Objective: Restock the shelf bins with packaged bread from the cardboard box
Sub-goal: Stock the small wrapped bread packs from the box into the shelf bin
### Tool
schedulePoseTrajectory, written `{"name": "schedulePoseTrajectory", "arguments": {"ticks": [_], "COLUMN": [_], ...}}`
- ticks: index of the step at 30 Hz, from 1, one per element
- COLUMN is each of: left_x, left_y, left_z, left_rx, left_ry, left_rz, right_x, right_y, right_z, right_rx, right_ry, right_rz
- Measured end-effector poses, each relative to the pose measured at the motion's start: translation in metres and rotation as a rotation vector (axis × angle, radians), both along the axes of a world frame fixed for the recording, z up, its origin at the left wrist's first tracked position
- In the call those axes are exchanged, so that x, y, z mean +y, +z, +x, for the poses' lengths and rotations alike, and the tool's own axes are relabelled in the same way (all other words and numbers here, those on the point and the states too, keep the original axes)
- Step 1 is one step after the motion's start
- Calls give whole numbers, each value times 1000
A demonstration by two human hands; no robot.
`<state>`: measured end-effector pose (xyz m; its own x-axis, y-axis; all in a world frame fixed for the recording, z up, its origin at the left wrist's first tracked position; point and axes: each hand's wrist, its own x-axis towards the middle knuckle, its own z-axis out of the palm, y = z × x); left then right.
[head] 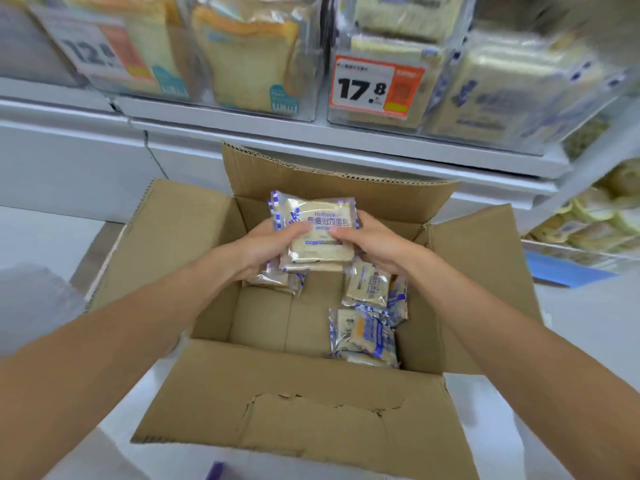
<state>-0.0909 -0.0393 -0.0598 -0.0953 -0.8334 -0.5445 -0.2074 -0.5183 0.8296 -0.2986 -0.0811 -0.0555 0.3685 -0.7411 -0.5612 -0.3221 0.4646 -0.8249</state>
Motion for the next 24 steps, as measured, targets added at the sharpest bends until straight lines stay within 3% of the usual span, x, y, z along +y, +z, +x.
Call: {"name": "schedulePoseTrajectory", "arguments": {"ticks": [4, 8, 11, 13, 16, 19, 24], "left_x": [-4, -18, -43, -66, -103, -142, -171], "left_y": [58, 123, 161, 181, 198, 196, 175], "left_z": [-25, -64, -89, -99, -113, -117, -110], "left_rx": [-201, -261, -326, -584, -1088, -1358, -1415], "left_ry": [-65, -158, 32, 70, -54, -161, -87], "left_rz": [-166, -410, -728, -1002, -1362, -1440, -1509], "right_x": [13, 12, -1, -11, -32, -65, -133], "right_y": [65, 124, 164, 186, 210, 220, 234], "right_z": [-21, -59, -96, -120, -145, -160, -173], "right_rx": [-209, -147, -161, -181, -217, -228, -176], "right_ry": [-54, -178, -341, -460, -536, -560, -653], "right_rz": [-46, -182, -319, -382, -472, -507, -523]}}
